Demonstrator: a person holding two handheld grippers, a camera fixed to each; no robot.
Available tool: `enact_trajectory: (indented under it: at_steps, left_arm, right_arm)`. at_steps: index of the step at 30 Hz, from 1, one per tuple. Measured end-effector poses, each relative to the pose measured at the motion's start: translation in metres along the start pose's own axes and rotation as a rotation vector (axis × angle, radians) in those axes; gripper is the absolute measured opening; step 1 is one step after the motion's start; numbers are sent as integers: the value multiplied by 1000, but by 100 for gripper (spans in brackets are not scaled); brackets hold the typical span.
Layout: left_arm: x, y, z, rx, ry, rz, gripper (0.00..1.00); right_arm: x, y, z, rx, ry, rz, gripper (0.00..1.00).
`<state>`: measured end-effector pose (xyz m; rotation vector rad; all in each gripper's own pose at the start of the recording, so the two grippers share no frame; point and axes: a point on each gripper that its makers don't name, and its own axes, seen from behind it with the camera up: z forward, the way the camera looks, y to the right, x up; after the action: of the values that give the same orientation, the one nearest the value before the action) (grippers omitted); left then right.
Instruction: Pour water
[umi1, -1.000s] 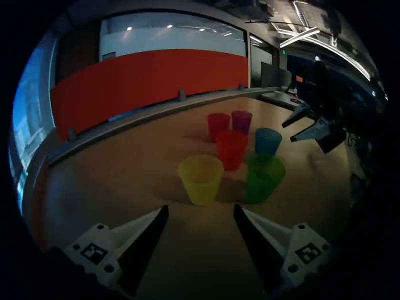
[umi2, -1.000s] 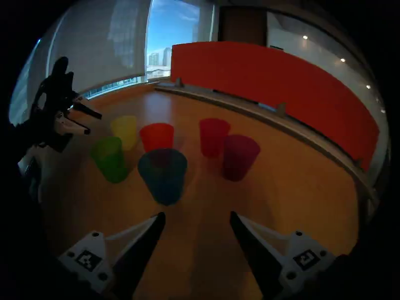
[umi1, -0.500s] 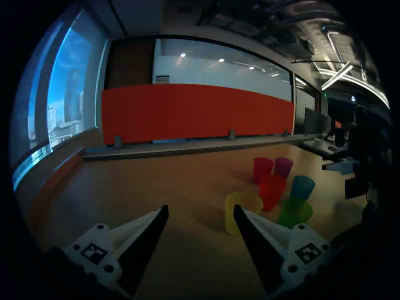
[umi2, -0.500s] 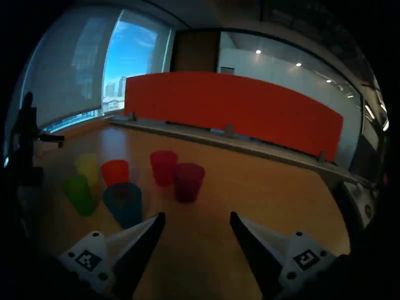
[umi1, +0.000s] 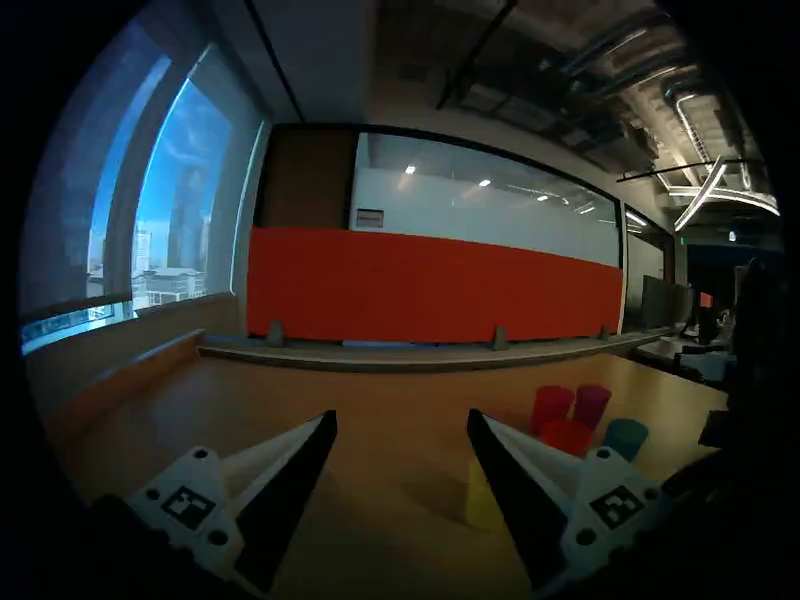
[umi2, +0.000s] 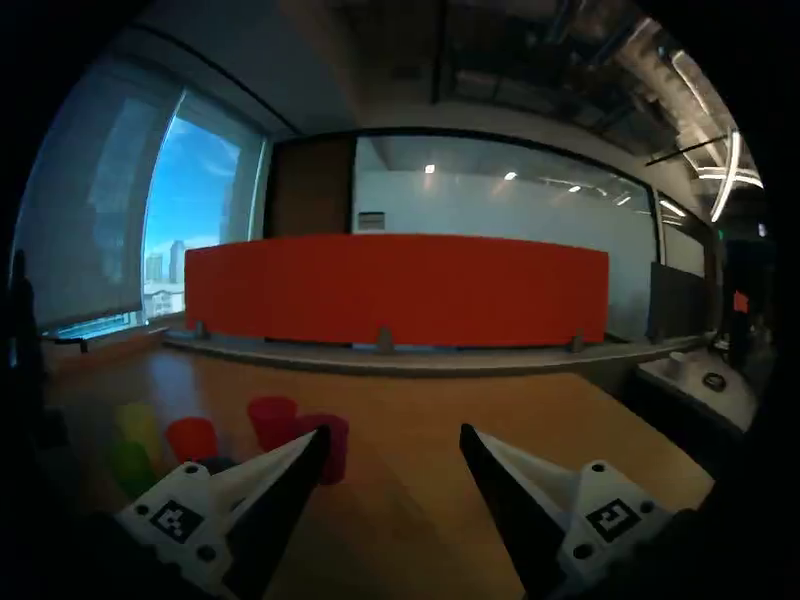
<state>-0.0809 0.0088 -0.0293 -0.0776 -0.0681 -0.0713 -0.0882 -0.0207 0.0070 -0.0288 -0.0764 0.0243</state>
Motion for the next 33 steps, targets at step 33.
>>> enact_trajectory:
  at_steps: [33]
  left_arm:
    - [13, -16, 0, 149, 112, 25, 97]
  right_arm:
    - [20, 37, -13, -134, 73, 15, 100]
